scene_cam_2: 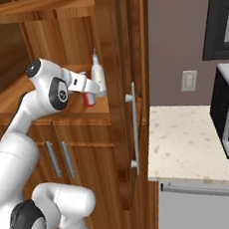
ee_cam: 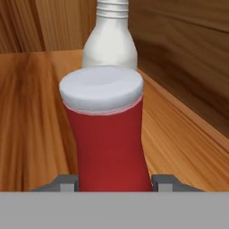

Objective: Take 2 condiments from the cabinet and move them on the counter near the stove.Make sure the condiments are lined up with each other, next to each other.

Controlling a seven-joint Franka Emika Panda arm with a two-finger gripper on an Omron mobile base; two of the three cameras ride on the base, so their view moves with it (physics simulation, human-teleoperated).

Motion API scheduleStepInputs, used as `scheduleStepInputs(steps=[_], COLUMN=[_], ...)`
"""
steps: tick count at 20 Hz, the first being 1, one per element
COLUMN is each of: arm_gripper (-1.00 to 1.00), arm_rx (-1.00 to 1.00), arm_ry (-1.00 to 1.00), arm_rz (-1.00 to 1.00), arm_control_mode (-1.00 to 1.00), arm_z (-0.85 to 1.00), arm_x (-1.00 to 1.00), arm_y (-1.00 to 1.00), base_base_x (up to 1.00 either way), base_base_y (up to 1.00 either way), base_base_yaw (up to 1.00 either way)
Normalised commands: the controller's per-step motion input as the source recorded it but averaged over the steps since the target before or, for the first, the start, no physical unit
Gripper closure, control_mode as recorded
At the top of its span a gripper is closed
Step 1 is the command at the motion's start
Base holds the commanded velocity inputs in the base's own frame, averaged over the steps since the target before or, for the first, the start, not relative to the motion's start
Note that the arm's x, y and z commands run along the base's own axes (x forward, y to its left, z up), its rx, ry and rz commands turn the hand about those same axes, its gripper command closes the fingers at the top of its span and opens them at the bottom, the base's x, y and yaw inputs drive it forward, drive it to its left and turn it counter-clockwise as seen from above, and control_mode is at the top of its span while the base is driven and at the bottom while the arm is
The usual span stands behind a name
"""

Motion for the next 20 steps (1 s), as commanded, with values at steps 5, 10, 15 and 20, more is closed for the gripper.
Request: scheduleStepInputs(steps=[5,10,15,20], arm_gripper=[1.00,1.00,1.00,1.00], arm_rx=[0.00,0.00,0.00,0.02], arm_ry=[0.00,-0.14,-0.19,-0.09], arm_rz=[0.00,0.01,0.07,0.12], arm_control_mode=[-1.00,-1.00,-1.00,-1.00], arm_z=[0.00,0.01,0.19,0.58], arm_x=[0.00,-0.52,-0.84,-0.65], arm_y=[0.00,-0.01,0.00,-0.01], base_base_x=[0.00,0.00,0.00,0.00], base_base_y=[0.00,0.00,0.00,0.00], base_base_yaw=[0.00,0.00,0.00,0.00])
